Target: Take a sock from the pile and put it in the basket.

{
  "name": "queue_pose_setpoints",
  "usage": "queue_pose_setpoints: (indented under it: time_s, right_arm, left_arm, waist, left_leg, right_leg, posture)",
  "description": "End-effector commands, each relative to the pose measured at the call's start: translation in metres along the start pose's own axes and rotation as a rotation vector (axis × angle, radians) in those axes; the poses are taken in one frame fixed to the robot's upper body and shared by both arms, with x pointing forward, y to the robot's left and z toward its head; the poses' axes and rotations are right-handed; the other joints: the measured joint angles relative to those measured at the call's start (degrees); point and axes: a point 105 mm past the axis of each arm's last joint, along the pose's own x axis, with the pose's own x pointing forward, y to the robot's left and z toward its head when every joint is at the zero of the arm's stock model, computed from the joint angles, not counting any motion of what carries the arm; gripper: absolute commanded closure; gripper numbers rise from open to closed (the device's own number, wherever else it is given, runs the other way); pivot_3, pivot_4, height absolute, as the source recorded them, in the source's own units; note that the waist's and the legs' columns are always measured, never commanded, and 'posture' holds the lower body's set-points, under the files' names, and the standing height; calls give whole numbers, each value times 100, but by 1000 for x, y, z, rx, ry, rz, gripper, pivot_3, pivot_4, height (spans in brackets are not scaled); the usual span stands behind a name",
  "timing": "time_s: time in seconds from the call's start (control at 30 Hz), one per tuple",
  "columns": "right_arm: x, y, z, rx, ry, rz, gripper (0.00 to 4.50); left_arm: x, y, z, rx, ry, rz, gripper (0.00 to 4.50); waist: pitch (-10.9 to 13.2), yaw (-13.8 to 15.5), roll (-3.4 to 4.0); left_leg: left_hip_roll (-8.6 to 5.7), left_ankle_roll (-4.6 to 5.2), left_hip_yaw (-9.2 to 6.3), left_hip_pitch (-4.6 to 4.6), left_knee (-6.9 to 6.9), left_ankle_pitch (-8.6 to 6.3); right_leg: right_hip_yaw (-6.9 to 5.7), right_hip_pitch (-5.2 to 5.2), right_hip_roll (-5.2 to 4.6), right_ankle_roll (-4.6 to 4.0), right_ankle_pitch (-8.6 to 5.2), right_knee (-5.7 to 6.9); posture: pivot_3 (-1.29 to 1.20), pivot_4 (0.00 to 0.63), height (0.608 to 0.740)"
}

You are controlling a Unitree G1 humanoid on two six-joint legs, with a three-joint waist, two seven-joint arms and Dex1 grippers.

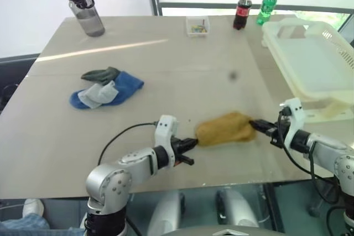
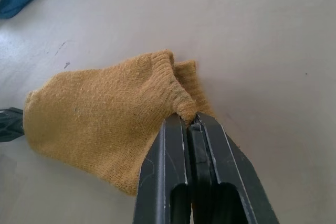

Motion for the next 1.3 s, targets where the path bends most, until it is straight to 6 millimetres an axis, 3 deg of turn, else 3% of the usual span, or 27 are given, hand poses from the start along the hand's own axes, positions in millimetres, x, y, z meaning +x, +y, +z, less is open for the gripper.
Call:
queue_pose_setpoints:
  time_s: [0.03,0.3,0.5,0.53,0.57,0.63,0.67,0.77,0.87,0.97,1.07,1.13,1.3]
  right_arm:
    - [-7,3,7,-28,-20,8,4428]
    - [-11,0,-2,-21,8,-17,4428]
    - [-13,5,-9,-155,48,11,4428]
    - [-15,6,-11,-171,59,20,3855]
    - [-15,6,-11,-183,62,25,3647]
    - [-17,1,-8,-188,42,-1,2807]
    - [-18,2,-4,-182,18,12,2676]
    - [-27,5,9,-162,-54,59,2676]
    - [-31,7,29,-270,-175,58,2676]
    - [-25,23,44,-331,-299,107,2676]
    - [-7,31,8,-502,-181,135,2676]
    - [0,34,-11,-498,-161,154,2676]
    - [13,25,-34,-463,-143,122,2676]
  left_arm:
    - [1,-3,8,27,-28,-15,4500]
    - [3,-5,9,40,-23,-28,4500]
    - [4,-5,9,46,-18,-33,4500]
    - [4,-5,9,47,-17,-34,4500]
    - [5,-5,9,48,-16,-34,4500]
    - [5,-5,9,49,-15,-36,4500]
    - [5,-5,9,49,-15,-36,4500]
    - [5,-4,10,52,-12,-36,4500]
    - [5,-4,10,55,-11,-36,4500]
    - [5,-3,10,57,-10,-35,4500]
    - [6,-4,9,56,-10,-36,4500]
    - [7,-5,9,55,-11,-36,4500]
    - [7,-5,9,55,-10,-39,4500]
  waist:
    - [0,2,0]
    - [0,3,0]
    - [0,1,1]
    - [0,2,1]
    - [1,2,0]
    - [1,3,0]
    - [1,3,0]
    - [1,5,0]
    - [1,4,-1]
    - [1,-2,0]
    - [1,-7,1]
    - [1,26,-2]
    - [2,-1,0]
  left_leg:
    - [0,0,0,0,0,0]
    - [0,0,1,-1,0,0]
    - [0,0,3,0,0,0]
    - [0,0,2,0,0,0]
    - [0,0,2,0,0,0]
    - [0,0,1,0,0,0]
    - [0,0,2,0,0,0]
    - [0,0,0,0,0,0]
    - [0,0,1,0,0,0]
    - [2,0,3,1,0,0]
    - [4,0,2,3,-2,0]
    - [2,-1,3,2,-2,0]
    - [1,-1,-1,4,-1,0]
  right_leg:
    - [0,0,0,0,0,0]
    - [-1,0,0,0,0,0]
    - [-1,0,0,13,-8,0]
    - [-2,0,1,13,-8,0]
    - [-2,0,0,12,-8,0]
    - [-1,0,0,11,-7,-1]
    - [-2,0,0,13,-8,-1]
    - [-2,0,0,13,-8,-1]
    - [-2,1,0,15,-9,-1]
    - [-3,0,2,20,-12,-1]
    - [-2,0,4,21,-12,-1]
    - [-9,1,3,21,-12,-1]
    - [8,0,-7,7,0,-1]
  posture:
    - [0,150,740]
    - [0,150,740]
    - [0,150,740]
    - [0,150,740]
    - [0,150,740]
    - [0,150,740]
    - [0,150,740]
    - [0,150,740]
    - [0,150,740]
    - [0,150,740]
    - [0,150,740]
    - [0,150,740]
    - [0,150,740]
